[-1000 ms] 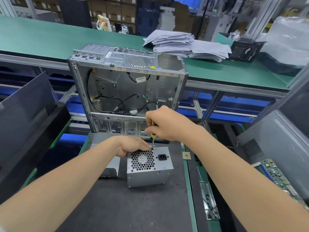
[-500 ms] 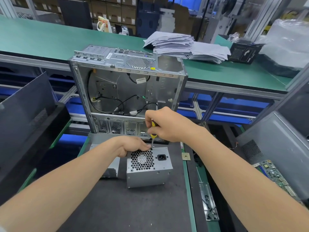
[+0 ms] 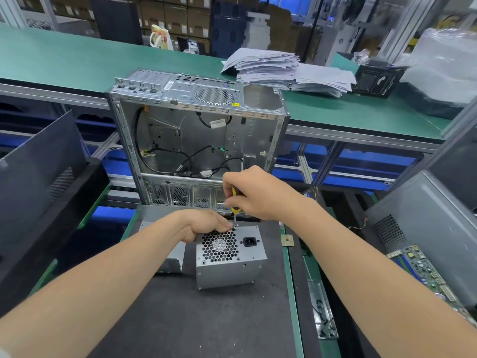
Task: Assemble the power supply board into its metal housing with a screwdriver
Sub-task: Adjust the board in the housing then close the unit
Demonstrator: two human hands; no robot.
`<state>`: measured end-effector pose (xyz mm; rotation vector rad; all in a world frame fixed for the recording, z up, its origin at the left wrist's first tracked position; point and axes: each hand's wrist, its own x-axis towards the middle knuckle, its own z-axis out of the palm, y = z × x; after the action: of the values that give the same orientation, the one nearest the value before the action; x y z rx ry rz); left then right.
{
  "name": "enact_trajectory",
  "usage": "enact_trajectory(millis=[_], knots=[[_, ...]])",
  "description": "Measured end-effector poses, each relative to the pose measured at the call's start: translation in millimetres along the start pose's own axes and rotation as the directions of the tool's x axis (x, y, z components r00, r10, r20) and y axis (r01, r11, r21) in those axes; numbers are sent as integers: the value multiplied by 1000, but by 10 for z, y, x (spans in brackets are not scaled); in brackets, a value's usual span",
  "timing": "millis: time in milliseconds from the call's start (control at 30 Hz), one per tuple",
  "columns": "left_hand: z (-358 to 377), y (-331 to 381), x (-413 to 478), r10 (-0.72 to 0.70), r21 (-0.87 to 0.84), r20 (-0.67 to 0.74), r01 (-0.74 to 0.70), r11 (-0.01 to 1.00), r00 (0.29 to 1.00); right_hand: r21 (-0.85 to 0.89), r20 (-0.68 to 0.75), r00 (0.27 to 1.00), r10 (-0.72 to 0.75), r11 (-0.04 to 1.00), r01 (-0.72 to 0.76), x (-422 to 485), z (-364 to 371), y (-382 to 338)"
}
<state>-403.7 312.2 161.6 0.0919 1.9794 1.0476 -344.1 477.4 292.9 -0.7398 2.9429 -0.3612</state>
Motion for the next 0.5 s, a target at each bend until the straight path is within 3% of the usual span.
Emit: enact_trajectory(millis=[100, 167, 267, 400, 500], knots=[[16, 5, -23, -1, 10, 3, 1, 1000, 1000, -36, -154, 970, 190, 980, -197, 25, 141, -3], [17, 1, -27, -2, -8, -14, 2, 1000, 1000, -34, -225, 947, 230, 969, -243, 17, 230, -20], [9, 4, -44, 7, 7, -11, -7, 1000, 1000, -37, -186, 976, 111, 992, -120, 15, 184, -17], [27, 11, -59, 0, 27, -17, 1, 1000, 1000, 191, 92, 994, -62, 981, 43, -15, 5, 9], [33, 7, -61, 0, 6, -27, 0, 1000, 1000, 166, -62, 998, 22, 986, -11, -6, 84, 9]])
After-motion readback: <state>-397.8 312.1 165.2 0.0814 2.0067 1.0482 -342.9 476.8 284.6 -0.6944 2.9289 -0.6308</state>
